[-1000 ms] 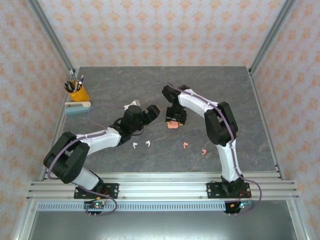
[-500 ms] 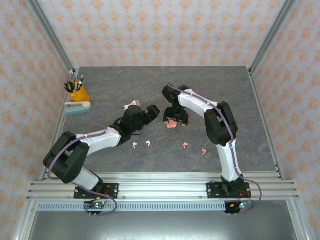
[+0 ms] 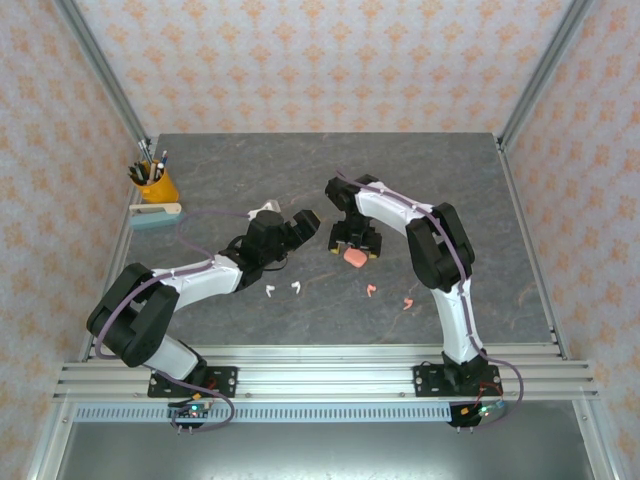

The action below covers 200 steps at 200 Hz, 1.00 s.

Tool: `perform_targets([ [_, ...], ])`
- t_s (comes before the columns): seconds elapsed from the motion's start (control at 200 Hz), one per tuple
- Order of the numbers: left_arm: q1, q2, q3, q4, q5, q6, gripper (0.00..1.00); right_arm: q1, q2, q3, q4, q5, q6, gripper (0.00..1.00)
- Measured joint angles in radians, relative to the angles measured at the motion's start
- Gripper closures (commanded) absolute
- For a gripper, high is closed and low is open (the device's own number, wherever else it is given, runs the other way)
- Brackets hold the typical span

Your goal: Insert the wireless bluetooth earbuds into the charging case

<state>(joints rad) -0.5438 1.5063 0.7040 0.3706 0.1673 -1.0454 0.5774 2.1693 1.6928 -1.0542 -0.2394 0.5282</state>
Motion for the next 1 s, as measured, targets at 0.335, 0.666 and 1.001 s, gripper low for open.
perform_targets([
  [0.335, 0.0, 0.0, 0.0, 0.0, 0.0, 0.0, 0.05, 0.0, 0.0, 0.005, -0.015, 0.0, 0.143, 0.14],
  [0.666, 0.0, 0.0, 0.0, 0.0, 0.0, 0.0, 0.05, -0.002, 0.0, 0.014, -0.013, -0.016, 0.239, 0.14],
  [1.001, 0.0, 0.0, 0.0, 0.0, 0.0, 0.0, 0.05, -0.003, -0.019, -0.058, 0.042, -0.044, 0.289, 0.14],
])
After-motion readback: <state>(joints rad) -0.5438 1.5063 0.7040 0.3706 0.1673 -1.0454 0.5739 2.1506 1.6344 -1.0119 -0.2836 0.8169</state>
